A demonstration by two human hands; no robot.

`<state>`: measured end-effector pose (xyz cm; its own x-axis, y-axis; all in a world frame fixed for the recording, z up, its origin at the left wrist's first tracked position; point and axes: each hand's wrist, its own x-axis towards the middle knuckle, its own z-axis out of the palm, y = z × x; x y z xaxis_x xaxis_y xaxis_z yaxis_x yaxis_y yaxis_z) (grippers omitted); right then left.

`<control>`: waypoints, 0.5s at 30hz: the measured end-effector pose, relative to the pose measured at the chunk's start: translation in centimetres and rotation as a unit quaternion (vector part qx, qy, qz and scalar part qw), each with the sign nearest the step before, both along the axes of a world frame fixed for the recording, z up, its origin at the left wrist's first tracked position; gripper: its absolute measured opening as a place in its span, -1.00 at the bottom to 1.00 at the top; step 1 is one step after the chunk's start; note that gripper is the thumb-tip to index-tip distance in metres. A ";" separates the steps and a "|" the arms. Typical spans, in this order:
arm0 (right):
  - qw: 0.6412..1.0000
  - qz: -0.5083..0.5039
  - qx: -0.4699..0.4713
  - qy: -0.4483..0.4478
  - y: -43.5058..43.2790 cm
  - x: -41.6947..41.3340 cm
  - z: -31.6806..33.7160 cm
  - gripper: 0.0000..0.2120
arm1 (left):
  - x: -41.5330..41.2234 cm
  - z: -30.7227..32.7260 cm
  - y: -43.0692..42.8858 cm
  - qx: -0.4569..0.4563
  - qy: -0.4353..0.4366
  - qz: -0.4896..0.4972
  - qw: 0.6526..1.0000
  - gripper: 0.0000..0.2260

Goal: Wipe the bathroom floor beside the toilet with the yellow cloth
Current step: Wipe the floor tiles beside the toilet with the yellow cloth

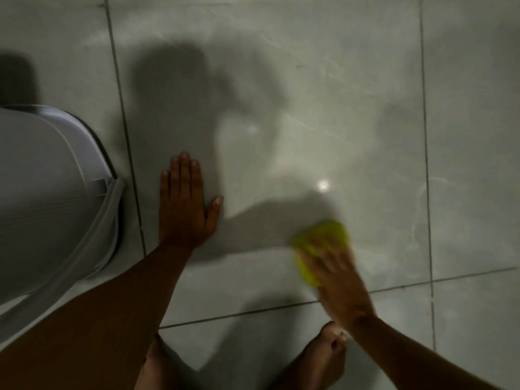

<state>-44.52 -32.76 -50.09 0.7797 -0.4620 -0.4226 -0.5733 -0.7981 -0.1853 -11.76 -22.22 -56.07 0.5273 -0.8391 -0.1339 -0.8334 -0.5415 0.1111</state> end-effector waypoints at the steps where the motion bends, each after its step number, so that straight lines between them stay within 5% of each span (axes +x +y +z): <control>1: 0.997 -0.071 0.001 0.008 -1.1 -1.6 0.1 0.02 | -0.1 -0.1 0.1 -0.004 -0.002 -0.002 1.000 -0.27; 6: 0.911 -0.408 -0.063 -0.014 -10.5 9.1 -2.3 -0.26 | 0.0 -0.6 0.1 -0.007 -0.005 -0.002 1.000 -0.26; 8: 0.935 -0.340 -0.089 -0.040 -10.8 13.4 -3.1 -0.31 | 0.0 -0.6 0.0 -0.006 -0.007 -0.005 1.000 -0.26; 10: 0.985 -0.133 -0.081 -0.074 -7.9 13.1 -3.4 -0.32 | 0.0 -0.4 -0.1 -0.003 -0.003 -0.004 1.000 -0.26; 12: 0.995 0.055 -0.042 -0.073 -4.4 8.7 -2.7 -0.29 | -0.2 0.0 -0.3 -0.001 -0.001 -0.001 1.000 -0.26; 15: 0.997 0.077 -0.029 0.014 -3.6 -0.4 -1.4 -0.11 | -0.2 0.3 -0.2 -0.001 0.005 0.004 1.000 -0.26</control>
<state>-44.87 -36.39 -51.53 0.8315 -0.3623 -0.4212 -0.4479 -0.8857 -0.1223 -11.97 -22.39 -55.79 0.5323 -0.8352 -0.1381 -0.8279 -0.5477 0.1208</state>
